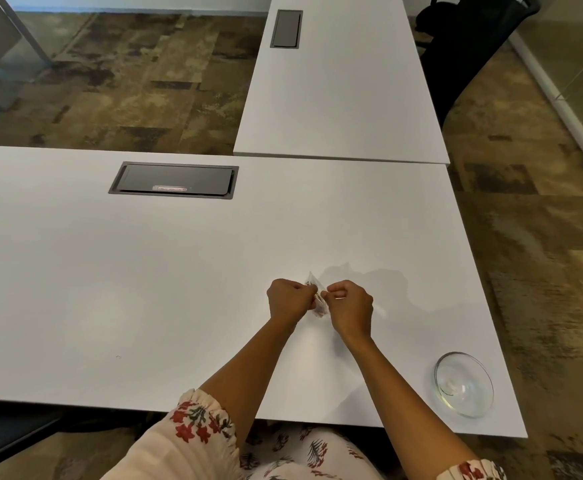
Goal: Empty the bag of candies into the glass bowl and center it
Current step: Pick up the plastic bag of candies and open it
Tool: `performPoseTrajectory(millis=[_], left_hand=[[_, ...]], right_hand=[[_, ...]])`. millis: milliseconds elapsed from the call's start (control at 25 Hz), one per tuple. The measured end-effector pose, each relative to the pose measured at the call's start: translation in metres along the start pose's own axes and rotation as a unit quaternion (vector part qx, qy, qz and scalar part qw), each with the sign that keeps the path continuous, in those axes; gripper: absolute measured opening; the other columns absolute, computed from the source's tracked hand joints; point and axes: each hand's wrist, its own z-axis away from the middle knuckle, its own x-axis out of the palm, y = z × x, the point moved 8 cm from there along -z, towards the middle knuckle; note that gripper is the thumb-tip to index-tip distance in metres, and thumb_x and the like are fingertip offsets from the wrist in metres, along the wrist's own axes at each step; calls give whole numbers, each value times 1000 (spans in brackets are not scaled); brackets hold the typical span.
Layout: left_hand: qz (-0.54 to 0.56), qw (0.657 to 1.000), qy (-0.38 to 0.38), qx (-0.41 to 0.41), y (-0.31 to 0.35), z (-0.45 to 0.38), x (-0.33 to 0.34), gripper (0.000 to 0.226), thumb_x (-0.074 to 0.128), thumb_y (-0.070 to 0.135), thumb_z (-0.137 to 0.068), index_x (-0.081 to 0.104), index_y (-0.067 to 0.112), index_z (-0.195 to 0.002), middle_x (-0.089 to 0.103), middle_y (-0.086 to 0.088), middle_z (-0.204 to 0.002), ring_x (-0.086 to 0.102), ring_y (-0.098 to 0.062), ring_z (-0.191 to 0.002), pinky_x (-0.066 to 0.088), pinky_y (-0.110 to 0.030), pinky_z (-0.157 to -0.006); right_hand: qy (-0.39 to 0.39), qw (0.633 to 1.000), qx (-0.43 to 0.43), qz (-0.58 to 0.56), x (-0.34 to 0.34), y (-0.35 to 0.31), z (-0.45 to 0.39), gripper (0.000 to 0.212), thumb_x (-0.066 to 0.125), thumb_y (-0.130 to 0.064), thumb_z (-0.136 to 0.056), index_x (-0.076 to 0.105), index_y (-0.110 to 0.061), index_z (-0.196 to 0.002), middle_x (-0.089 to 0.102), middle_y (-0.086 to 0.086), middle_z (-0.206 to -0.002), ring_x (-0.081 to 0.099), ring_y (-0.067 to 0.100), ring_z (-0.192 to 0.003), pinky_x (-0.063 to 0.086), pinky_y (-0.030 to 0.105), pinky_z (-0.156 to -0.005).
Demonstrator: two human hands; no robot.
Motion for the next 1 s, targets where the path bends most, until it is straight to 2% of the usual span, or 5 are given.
performPoseTrajectory(millis=[360, 600, 720, 840, 1000], left_hand=[[-143, 989, 20, 7, 17, -3, -12, 22, 71, 16, -75, 75, -4, -67, 75, -16, -63, 60, -16, -49, 51, -23, -57], [-170, 985, 7, 18, 26, -1, -9, 9, 74, 7, -73, 77, 0, -78, 77, -16, -75, 76, -28, -74, 63, -36, -74], [-195, 980, -9, 37, 35, 0, -3, 3, 69, 1, -71, 68, 4, -70, 69, -11, -68, 65, -25, -62, 55, -31, -66], [-216, 974, -38, 53, 45, 4, 5, 14, 65, 0, -67, 60, 11, -74, 55, -10, -66, 51, -20, -62, 43, -30, -65], [-211, 973, -71, 60, 52, 7, 16, 14, 68, 2, -66, 73, -3, -78, 74, -14, -67, 69, -26, -60, 60, -35, -73]], right_hand=[[2, 994, -62, 93, -15, -1, -13, 16, 67, -5, -82, 68, -13, -96, 71, 1, -86, 68, 18, -76, 53, 25, -65], [-8, 998, -47, 48, -17, 11, -14, 22, 77, -7, -77, 68, -18, -93, 67, -7, -90, 65, 5, -67, 52, 21, -66], [-31, 997, -29, -61, -15, 20, -15, 17, 82, -18, -76, 71, -21, -88, 72, -10, -89, 70, 5, -76, 56, 20, -71], [-46, 965, 107, -235, -7, 44, -14, 20, 72, -37, -87, 72, -18, -92, 75, 0, -99, 70, 13, -91, 57, 26, -80], [-121, 894, 277, -331, 17, 76, -5, 44, 47, -44, -101, 66, -5, -106, 68, 13, -108, 65, 21, -93, 50, 31, -87]])
